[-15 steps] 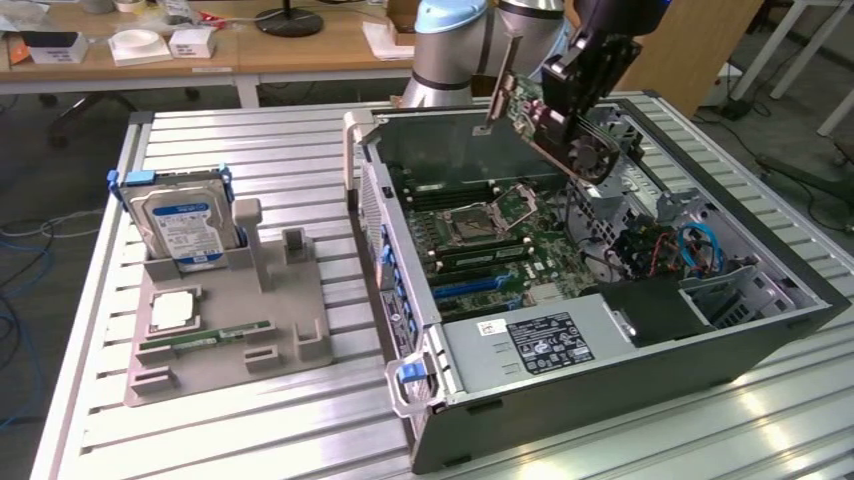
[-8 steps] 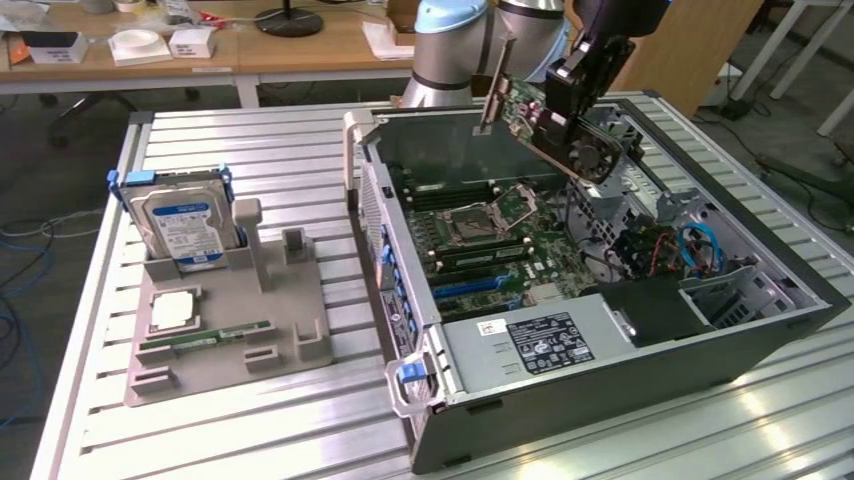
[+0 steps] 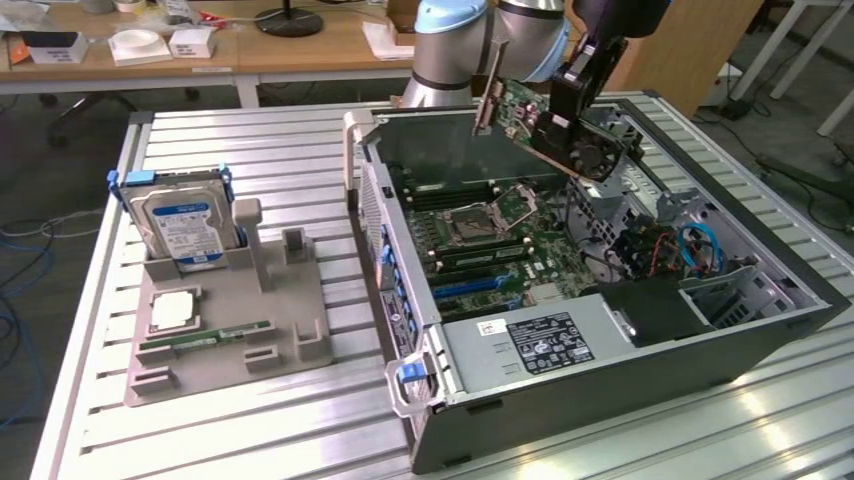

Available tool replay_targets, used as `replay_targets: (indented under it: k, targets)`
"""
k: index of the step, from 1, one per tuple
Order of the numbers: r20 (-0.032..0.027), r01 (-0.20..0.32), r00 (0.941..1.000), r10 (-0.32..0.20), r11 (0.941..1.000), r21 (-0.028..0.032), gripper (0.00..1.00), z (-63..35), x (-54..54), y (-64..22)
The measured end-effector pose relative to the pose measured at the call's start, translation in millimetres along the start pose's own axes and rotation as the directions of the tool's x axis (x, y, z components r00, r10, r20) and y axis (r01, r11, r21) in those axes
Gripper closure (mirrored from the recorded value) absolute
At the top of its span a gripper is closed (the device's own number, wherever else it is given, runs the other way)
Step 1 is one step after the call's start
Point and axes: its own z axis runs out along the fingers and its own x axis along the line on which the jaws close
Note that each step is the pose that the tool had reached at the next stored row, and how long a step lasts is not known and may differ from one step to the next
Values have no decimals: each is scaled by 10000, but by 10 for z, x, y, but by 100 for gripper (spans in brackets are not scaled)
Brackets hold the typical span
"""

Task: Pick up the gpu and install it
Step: 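Insert the gpu into the slot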

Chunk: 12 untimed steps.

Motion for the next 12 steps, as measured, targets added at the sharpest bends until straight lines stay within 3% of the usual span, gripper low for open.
replay_targets:
  k: [6,12]
  targets:
    - [-42,829,9965,-829,9966,-9,73,5,4,-1]
    - [-92,1764,9843,-1764,9843,-22,73,9,5,-1]
